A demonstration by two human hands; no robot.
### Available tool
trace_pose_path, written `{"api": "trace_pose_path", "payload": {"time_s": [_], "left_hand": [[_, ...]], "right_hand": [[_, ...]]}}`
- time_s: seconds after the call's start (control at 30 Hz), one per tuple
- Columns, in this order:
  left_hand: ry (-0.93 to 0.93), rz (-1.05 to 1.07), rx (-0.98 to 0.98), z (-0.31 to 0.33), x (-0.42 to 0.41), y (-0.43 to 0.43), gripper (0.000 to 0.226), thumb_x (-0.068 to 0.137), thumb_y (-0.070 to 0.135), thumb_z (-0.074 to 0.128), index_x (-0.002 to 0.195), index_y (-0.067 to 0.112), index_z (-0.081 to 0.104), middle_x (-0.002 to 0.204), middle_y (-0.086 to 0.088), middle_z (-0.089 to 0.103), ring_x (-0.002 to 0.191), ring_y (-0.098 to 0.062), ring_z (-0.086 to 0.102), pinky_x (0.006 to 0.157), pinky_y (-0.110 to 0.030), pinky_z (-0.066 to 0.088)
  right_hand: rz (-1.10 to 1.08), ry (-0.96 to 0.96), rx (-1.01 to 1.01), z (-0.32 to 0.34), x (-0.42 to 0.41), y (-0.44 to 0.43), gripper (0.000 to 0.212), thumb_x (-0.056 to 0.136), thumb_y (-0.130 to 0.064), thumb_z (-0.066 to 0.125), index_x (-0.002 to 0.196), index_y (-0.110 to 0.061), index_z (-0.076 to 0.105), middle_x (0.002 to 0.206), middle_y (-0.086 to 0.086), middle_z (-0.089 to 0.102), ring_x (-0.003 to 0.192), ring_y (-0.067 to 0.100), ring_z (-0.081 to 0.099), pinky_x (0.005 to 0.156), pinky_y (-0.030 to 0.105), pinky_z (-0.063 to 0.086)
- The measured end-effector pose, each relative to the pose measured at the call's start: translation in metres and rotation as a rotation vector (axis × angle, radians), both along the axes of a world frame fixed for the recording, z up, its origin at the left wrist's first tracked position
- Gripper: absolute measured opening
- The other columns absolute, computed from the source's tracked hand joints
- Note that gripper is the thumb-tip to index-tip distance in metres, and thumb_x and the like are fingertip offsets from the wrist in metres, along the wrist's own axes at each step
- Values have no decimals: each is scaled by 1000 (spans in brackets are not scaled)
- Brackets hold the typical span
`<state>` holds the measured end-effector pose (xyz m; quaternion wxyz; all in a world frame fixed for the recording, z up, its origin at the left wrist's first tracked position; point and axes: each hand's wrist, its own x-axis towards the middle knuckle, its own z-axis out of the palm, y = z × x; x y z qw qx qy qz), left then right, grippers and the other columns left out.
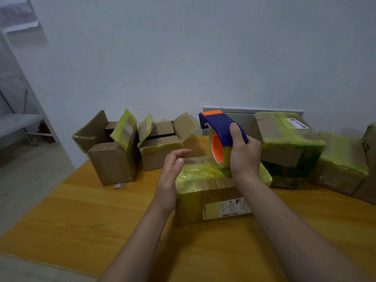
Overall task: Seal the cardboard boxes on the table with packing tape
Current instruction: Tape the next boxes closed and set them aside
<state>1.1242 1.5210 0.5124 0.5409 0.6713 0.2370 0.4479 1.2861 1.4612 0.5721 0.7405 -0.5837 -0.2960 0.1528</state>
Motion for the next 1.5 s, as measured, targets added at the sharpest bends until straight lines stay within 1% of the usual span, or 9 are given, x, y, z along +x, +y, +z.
{"api": "trace_pose_path", "payload": {"time_s": [0.17, 0.43, 0.67, 0.8, 0.9, 1.0, 1.1, 1.27, 1.5], "left_hand": [[27, -41, 72, -8, -6, -1, 85, 74, 82, 66, 140, 30, 52, 141, -11, 49, 131, -42, 52, 103, -74, 43], [129, -100, 239, -12, -14, 8, 123, 52, 67, 93, 153, 31, 34, 148, 1, 44, 131, -26, 57, 100, -48, 56], [58, -74, 226, -17, -9, 6, 95, 66, 36, 89, 139, 17, 32, 122, 9, 53, 112, -17, 66, 78, -32, 60], [77, -81, 161, -14, -11, 9, 105, 63, 64, 86, 144, 24, 33, 128, 2, 53, 113, -11, 65, 80, -28, 59], [-22, -90, -180, -6, -10, 20, 89, 73, 84, 62, 143, 30, 52, 133, -6, 63, 119, -18, 67, 97, -37, 57], [108, 21, -256, 5, 4, 32, 57, 91, 67, 57, 114, 19, 76, 120, -12, 74, 110, -26, 71, 103, -45, 53], [1, 84, -365, -1, 14, 37, 24, 91, 39, 70, 85, 17, 79, 112, -16, 68, 100, -30, 66, 93, -44, 51], [-139, 118, -454, -6, 20, 34, 26, 99, 17, 61, 77, 14, 74, 102, -9, 63, 92, -22, 62, 80, -36, 50], [607, 325, 159, 23, -11, 43, 24, 98, 53, 58, 94, 31, 66, 92, 10, 69, 87, -14, 63, 78, -39, 48]], "right_hand": [[11, -2, 18, 0, -1, -4, 31, 100, -45, 55, 102, -19, 70, 84, -4, 71, 74, 3, 66, 61, 15, 50], [21, 26, 27, 1, -1, -2, 29, 100, -45, 55, 100, -20, 70, 84, -5, 71, 75, 5, 66, 60, 14, 49], [19, 39, 45, 0, -1, 0, 31, 100, -44, 57, 101, -17, 71, 82, -4, 71, 74, 4, 65, 60, 15, 49], [22, 24, 37, 3, -2, 0, 29, 100, -42, 56, 84, -22, 69, 75, -6, 69, 72, 7, 62, 65, 23, 50], [32, 21, 43, 1, -1, -1, 29, 100, -43, 56, 87, -22, 71, 75, -6, 69, 72, 6, 63, 67, 24, 50], [34, 14, 48, -2, 1, -3, 27, 100, -44, 55, 94, -22, 70, 81, -5, 71, 74, 6, 65, 69, 25, 51], [32, 19, 55, -2, 1, -2, 27, 100, -44, 56, 95, -22, 70, 80, -7, 71, 72, 4, 65, 66, 22, 51], [28, 25, 61, -2, 0, 2, 27, 99, -43, 57, 97, -20, 71, 78, -8, 70, 71, 1, 65, 61, 16, 49], [47, 19, 45, -3, 6, 5, 31, 100, -44, 57, 96, -18, 73, 78, -4, 71, 71, 5, 64, 68, 26, 50]]}}
